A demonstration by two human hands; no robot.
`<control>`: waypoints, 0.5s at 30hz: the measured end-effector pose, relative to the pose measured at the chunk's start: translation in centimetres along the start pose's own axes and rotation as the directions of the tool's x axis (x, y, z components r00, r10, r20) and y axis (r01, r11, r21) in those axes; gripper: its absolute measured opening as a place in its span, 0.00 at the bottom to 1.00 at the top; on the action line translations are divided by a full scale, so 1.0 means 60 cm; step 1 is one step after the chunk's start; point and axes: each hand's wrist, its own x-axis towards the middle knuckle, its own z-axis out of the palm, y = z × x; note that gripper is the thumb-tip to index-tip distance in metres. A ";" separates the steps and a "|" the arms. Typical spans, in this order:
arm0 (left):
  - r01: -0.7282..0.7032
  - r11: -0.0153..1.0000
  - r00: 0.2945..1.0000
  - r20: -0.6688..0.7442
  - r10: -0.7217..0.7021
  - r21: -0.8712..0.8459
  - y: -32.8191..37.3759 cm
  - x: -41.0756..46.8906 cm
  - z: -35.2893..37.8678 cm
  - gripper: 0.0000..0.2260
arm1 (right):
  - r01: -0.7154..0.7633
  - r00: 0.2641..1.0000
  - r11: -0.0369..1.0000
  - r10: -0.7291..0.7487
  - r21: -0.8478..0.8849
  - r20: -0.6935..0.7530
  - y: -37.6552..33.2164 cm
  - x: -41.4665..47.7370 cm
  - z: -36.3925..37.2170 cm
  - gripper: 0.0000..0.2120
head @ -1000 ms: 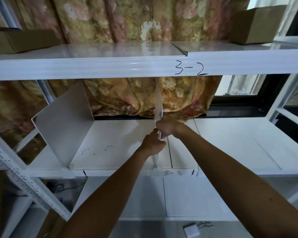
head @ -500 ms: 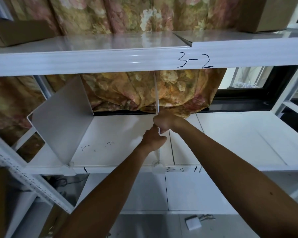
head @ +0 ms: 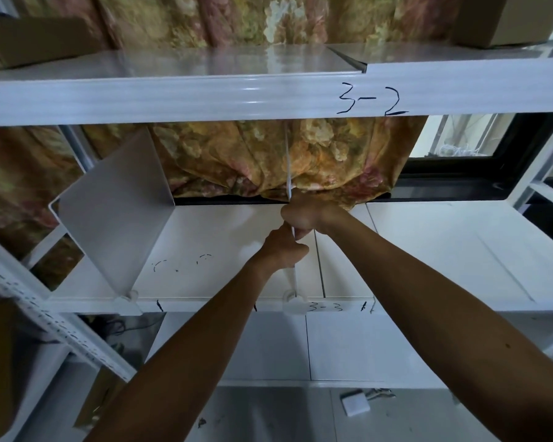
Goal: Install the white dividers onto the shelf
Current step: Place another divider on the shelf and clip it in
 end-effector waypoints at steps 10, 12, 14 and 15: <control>0.015 1.000 0.999 0.031 -0.015 0.003 0.003 -0.009 -0.003 0.14 | -0.013 1.000 0.998 0.013 0.063 0.007 0.003 -0.006 0.004 0.24; 0.024 1.000 0.999 0.031 -0.024 0.001 0.003 -0.012 0.000 0.14 | -0.028 1.000 0.997 0.028 0.075 0.006 0.005 -0.008 0.008 0.25; 0.024 1.000 0.999 0.029 -0.024 -0.001 0.004 -0.013 0.000 0.14 | -0.028 1.000 0.996 0.027 0.082 0.011 0.006 -0.009 0.008 0.26; 0.025 1.000 0.999 0.032 -0.025 0.002 0.005 -0.012 -0.001 0.14 | -0.024 1.000 0.996 0.023 0.084 0.012 0.007 -0.009 0.007 0.25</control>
